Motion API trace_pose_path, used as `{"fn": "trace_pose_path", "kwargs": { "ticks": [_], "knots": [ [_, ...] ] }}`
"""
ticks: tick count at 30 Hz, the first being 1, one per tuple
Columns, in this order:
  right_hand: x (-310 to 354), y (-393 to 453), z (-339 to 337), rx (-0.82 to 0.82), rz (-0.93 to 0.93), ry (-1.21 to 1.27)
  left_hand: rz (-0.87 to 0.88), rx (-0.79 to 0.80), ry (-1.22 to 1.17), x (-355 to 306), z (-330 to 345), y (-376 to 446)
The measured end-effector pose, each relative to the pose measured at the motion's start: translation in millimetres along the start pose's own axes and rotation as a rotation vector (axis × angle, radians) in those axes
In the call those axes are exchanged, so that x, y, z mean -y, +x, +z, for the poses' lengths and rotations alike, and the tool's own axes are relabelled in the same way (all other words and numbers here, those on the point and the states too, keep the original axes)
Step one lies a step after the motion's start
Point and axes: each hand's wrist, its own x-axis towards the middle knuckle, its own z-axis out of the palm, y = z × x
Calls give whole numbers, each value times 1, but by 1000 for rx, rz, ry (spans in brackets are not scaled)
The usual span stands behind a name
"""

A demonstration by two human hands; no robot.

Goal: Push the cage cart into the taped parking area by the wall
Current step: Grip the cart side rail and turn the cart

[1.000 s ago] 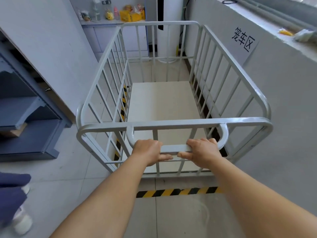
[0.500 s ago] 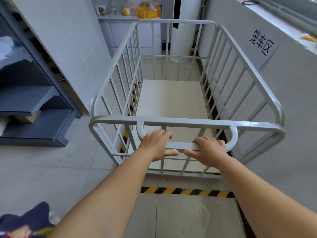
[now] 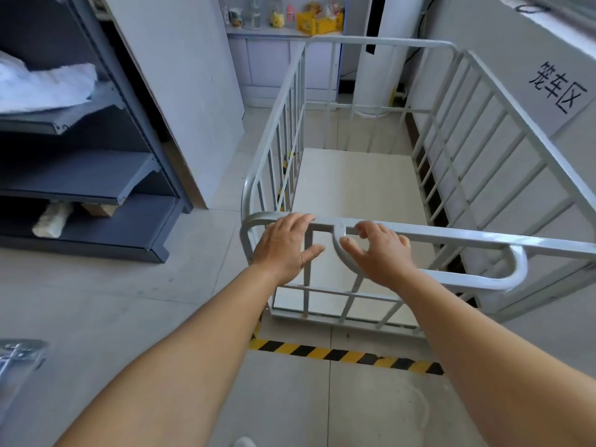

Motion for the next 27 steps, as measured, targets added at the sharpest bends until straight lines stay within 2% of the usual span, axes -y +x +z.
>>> {"fn": "trace_pose_path", "kwargs": {
  "ticks": [7,12,20,27],
  "knots": [
    [101,18,38,7,33,18,19,41,59,79,-44,-10],
    [147,38,59,21,24,28,8,96,69,121,-59,-9],
    [182,96,87,11,61,55,21,159,96,172,-72,35],
    [197,156,101,93,166,7,119,262,199,199,-78,102]
  ]
}}
